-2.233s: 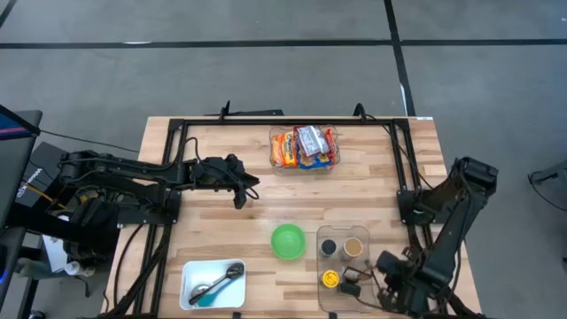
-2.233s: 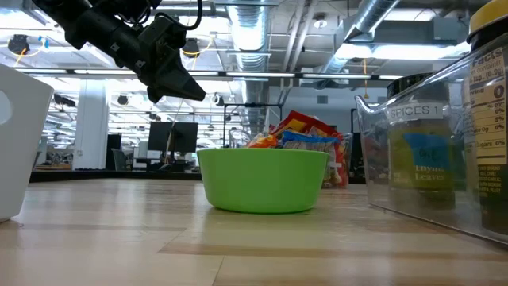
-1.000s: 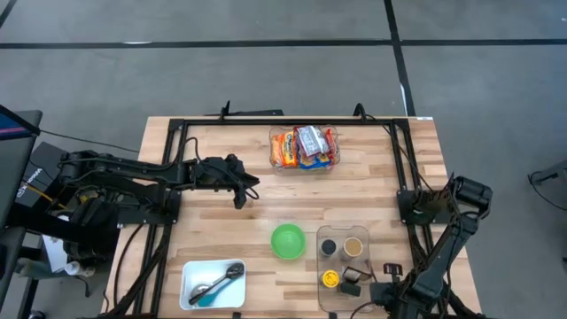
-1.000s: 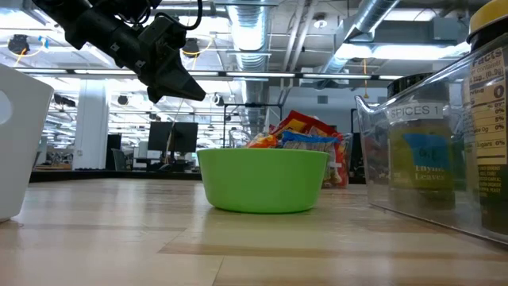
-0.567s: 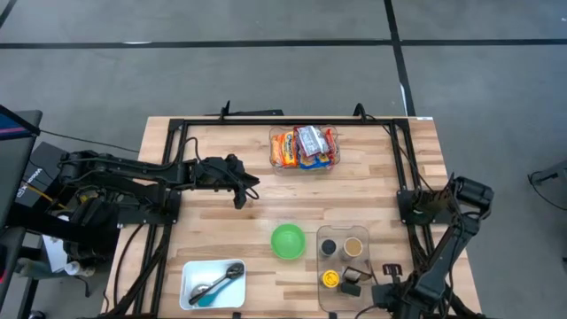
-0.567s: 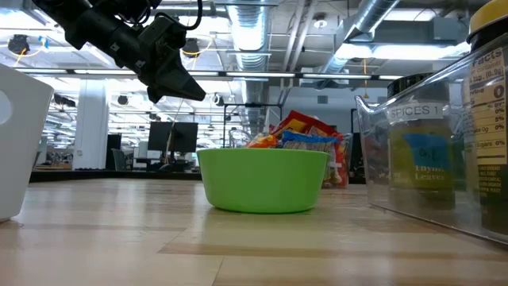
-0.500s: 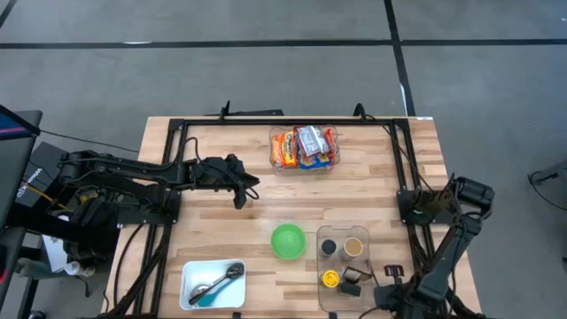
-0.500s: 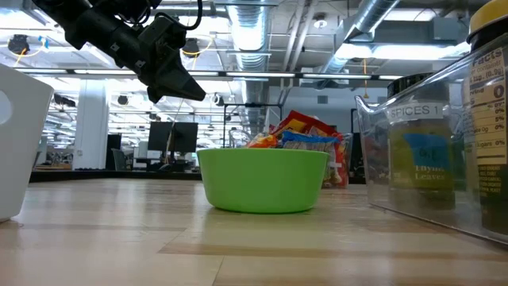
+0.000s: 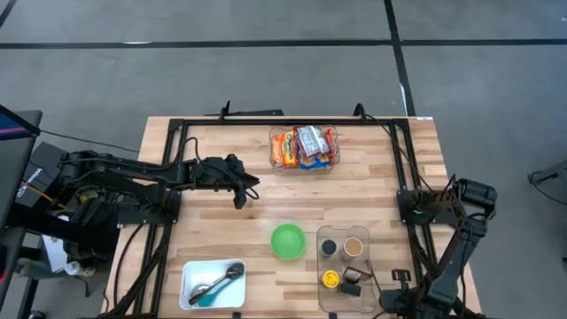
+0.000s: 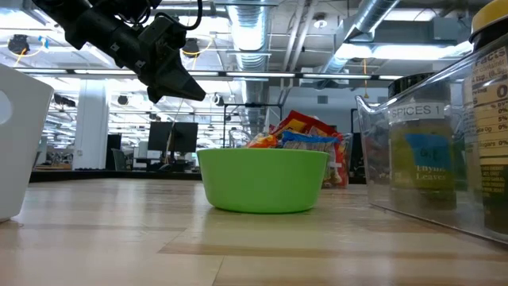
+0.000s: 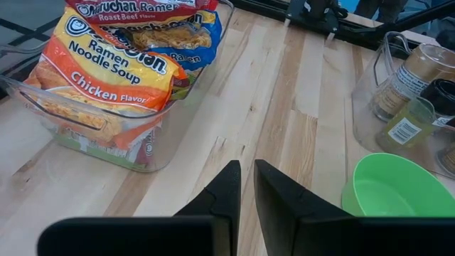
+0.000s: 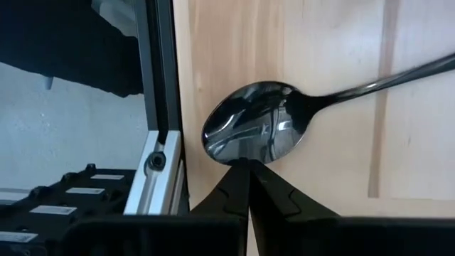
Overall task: Pick & Place Food Item
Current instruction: Put the black spoon into the white bin
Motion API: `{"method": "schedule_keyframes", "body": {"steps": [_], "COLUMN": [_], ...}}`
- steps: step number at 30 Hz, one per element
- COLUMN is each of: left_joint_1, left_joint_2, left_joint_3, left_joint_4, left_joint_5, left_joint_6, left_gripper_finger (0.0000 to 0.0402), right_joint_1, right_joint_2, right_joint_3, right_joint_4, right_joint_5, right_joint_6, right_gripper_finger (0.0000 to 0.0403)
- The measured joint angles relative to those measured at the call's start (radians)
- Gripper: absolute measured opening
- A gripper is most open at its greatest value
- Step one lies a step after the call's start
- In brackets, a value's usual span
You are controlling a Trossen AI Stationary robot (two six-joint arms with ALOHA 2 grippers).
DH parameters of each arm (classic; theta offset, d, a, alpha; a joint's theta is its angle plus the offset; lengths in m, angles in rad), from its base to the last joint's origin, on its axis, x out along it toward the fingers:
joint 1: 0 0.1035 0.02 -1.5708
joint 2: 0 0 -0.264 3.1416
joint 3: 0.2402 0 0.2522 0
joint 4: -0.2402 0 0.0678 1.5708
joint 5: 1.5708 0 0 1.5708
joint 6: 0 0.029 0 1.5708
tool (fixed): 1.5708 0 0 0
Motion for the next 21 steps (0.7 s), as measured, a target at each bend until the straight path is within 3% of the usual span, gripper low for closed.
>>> {"method": "schedule_keyframes", "body": {"steps": [21], "left_joint_1": [0.0], "left_joint_2": [0.0], "left_joint_3": [0.0], "left_joint_4": [0.0], "left_joint_5": [0.0], "left_joint_6": [0.0], "left_gripper_finger": [0.0034], "right_joint_1": [-0.028], "right_joint_2": [0.0], "right_joint_3": [0.0], "right_joint_4": [0.033], "right_joint_5": [0.079], "right_joint_6": [-0.037], "right_gripper_finger": [0.0]}}
